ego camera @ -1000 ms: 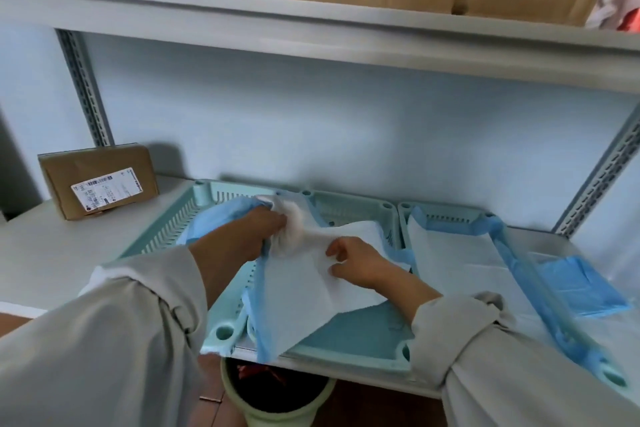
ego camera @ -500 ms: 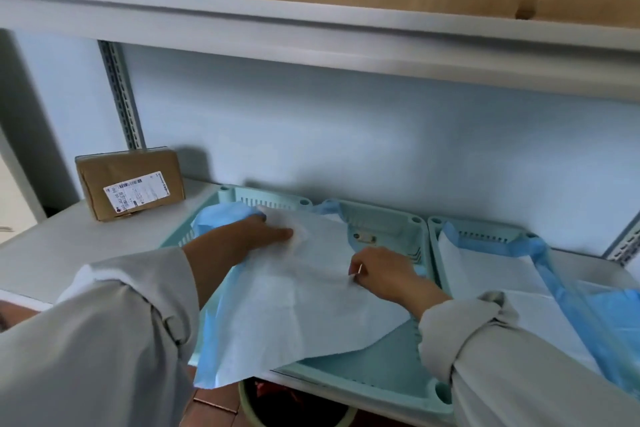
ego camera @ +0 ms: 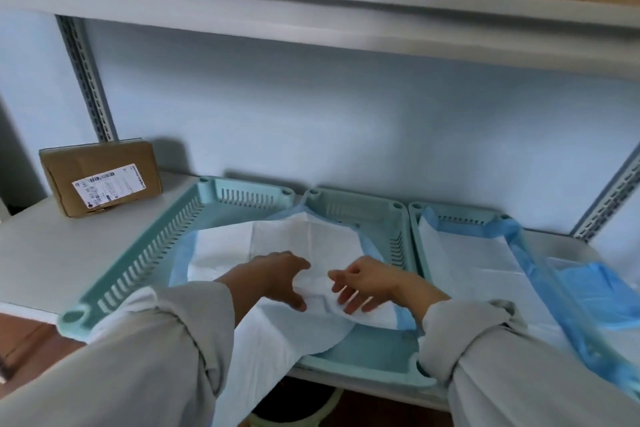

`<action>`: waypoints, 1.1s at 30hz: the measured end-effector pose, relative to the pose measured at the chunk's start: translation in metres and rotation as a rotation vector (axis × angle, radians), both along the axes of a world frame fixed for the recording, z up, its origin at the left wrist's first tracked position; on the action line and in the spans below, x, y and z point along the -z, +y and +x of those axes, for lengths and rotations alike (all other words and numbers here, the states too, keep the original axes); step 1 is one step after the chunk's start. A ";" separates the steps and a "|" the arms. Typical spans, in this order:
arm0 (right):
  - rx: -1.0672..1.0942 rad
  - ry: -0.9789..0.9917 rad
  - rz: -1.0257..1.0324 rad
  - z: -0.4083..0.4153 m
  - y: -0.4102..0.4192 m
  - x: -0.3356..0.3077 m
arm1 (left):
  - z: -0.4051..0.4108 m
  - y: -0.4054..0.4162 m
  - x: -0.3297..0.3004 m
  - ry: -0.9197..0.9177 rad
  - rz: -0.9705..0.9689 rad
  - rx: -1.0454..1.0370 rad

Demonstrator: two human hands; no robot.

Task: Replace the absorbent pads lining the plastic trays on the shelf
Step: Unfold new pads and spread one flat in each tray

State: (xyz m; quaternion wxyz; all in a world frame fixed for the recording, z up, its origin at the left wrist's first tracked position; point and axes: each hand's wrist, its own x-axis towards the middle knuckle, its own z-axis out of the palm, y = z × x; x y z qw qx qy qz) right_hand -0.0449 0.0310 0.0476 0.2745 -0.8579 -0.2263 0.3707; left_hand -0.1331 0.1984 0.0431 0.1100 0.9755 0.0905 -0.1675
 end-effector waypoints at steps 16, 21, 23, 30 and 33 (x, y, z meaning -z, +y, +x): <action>0.314 -0.425 0.104 0.037 -0.016 0.029 | 0.015 0.005 0.006 -0.035 -0.077 -0.093; 0.154 -0.841 -0.331 0.032 -0.035 0.015 | 0.005 0.016 0.002 -0.111 0.306 -0.107; 0.013 -0.926 -0.393 0.031 -0.037 0.015 | 0.005 0.013 -0.008 -0.284 0.289 -0.062; -0.102 -0.236 0.185 0.010 -0.019 -0.002 | 0.014 -0.002 -0.055 -0.652 0.293 0.207; -0.178 -0.231 0.046 0.015 -0.030 0.000 | 0.012 0.003 -0.061 -0.692 0.285 0.200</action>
